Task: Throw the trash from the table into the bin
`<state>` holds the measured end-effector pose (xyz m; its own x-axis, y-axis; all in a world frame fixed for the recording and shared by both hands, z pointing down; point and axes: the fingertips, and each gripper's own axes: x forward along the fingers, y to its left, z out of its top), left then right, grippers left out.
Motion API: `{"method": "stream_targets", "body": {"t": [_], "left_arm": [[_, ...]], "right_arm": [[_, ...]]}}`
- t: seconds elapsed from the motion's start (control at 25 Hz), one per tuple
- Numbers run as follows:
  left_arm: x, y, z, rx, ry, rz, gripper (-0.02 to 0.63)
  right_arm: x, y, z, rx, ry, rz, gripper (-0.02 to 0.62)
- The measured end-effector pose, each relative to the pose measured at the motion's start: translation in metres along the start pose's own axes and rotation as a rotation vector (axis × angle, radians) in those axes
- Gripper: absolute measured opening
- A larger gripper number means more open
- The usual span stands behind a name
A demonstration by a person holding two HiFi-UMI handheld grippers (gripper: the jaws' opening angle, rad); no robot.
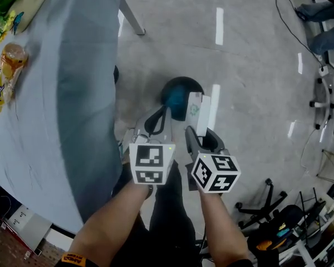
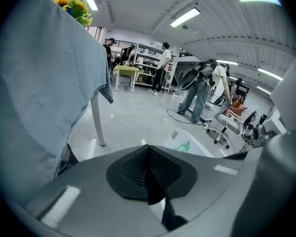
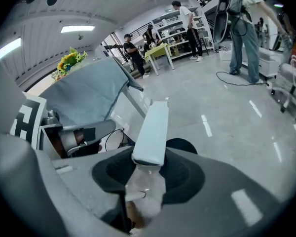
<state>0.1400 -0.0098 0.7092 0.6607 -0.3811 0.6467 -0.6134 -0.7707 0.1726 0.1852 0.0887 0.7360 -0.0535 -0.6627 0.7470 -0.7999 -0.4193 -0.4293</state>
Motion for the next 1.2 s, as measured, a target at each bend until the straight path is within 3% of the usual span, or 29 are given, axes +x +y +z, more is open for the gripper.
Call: {"method": "stream_targets", "body": {"t": [1.2], "left_arm": [[0.109,0.039,-0.09,0.044,0.165,0.024,0.008]], "right_arm": [[0.119,-0.065,-0.044,0.001,0.14,-0.012,0.155]]}}
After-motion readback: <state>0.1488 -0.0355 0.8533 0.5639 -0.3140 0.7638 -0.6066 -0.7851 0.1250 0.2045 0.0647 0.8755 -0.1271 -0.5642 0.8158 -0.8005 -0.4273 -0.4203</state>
